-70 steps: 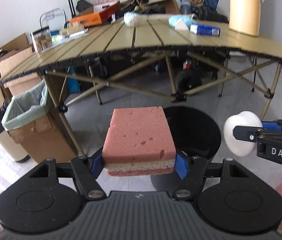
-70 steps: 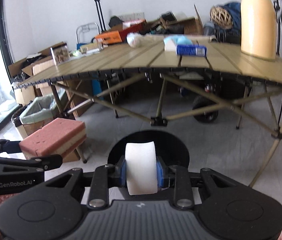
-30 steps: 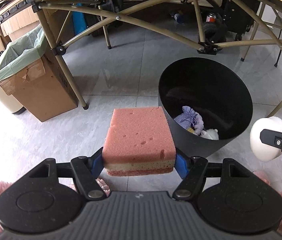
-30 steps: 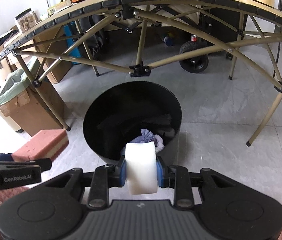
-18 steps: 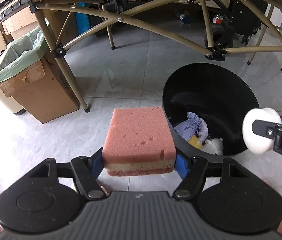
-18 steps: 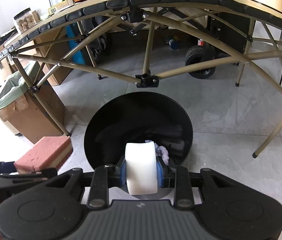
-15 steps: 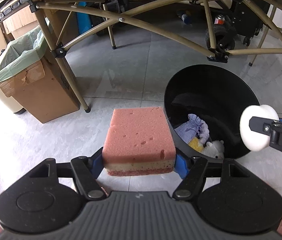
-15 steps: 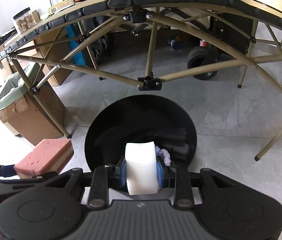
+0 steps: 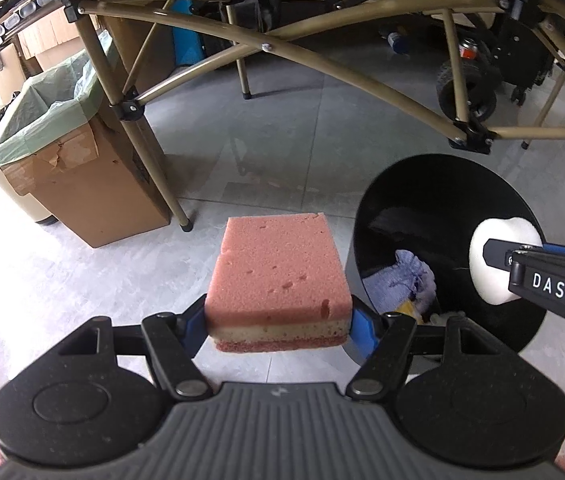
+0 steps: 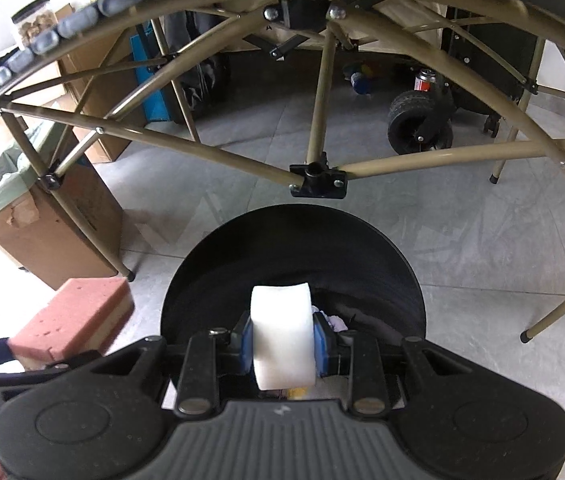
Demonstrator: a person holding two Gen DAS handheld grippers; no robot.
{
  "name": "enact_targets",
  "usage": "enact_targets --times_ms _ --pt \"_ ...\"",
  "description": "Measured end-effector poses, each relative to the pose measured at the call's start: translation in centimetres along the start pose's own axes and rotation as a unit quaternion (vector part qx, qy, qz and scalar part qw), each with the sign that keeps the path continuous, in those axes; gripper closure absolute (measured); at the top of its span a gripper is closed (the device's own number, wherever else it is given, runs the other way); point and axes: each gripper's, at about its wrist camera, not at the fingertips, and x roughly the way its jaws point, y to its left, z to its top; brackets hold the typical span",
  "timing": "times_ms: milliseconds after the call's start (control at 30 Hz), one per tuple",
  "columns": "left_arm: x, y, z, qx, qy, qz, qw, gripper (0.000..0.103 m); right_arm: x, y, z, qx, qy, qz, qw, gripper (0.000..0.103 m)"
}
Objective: Collect trash
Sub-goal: 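Lower the tape roll into the bin and open the right tool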
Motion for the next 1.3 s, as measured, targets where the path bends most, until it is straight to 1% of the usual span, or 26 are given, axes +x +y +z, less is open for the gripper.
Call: enact_targets --times_ms 267,367,433,467,500,533,600,800,1300 --pt "0.5 0.1 0.3 -0.001 0.0 0.011 0.9999 0.032 1.7 -0.2 0.4 0.01 0.02 -0.006 1.0 0.075" --pt "0.5 0.3 0.4 -0.005 -0.001 0.015 0.9999 0.032 2.0 -0.3 0.3 0.015 0.03 -0.01 0.999 0.072" --pt "0.6 0.3 0.4 -0.007 -0.001 0.016 0.9998 0.032 2.1 -0.4 0.3 0.018 0.035 -0.011 0.999 0.056" --pt "0.6 0.4 0.4 -0.008 -0.001 0.017 0.9998 0.032 2.2 -0.4 0.3 0.016 0.038 -0.014 0.999 0.051" --pt "0.6 0.4 0.4 -0.009 -0.001 0.018 0.9998 0.032 2.2 -0.3 0.3 0.014 0.041 -0.019 0.999 0.037" --pt "0.6 0.4 0.4 -0.01 -0.001 0.018 0.9998 0.032 2.3 -0.3 0.3 0.013 0.045 -0.024 0.999 0.016" --pt "0.6 0.4 0.5 -0.01 -0.001 0.019 0.9998 0.032 2.4 -0.4 0.2 0.012 0.049 -0.031 0.998 0.0" --pt "0.6 0.4 0.5 -0.01 -0.001 0.019 0.9998 0.033 2.9 -0.3 0.0 0.007 0.066 -0.028 0.997 0.0" --pt "0.6 0.2 0.4 -0.008 -0.003 0.018 0.9998 0.032 2.5 -0.3 0.2 0.008 0.064 -0.026 0.998 0.0"
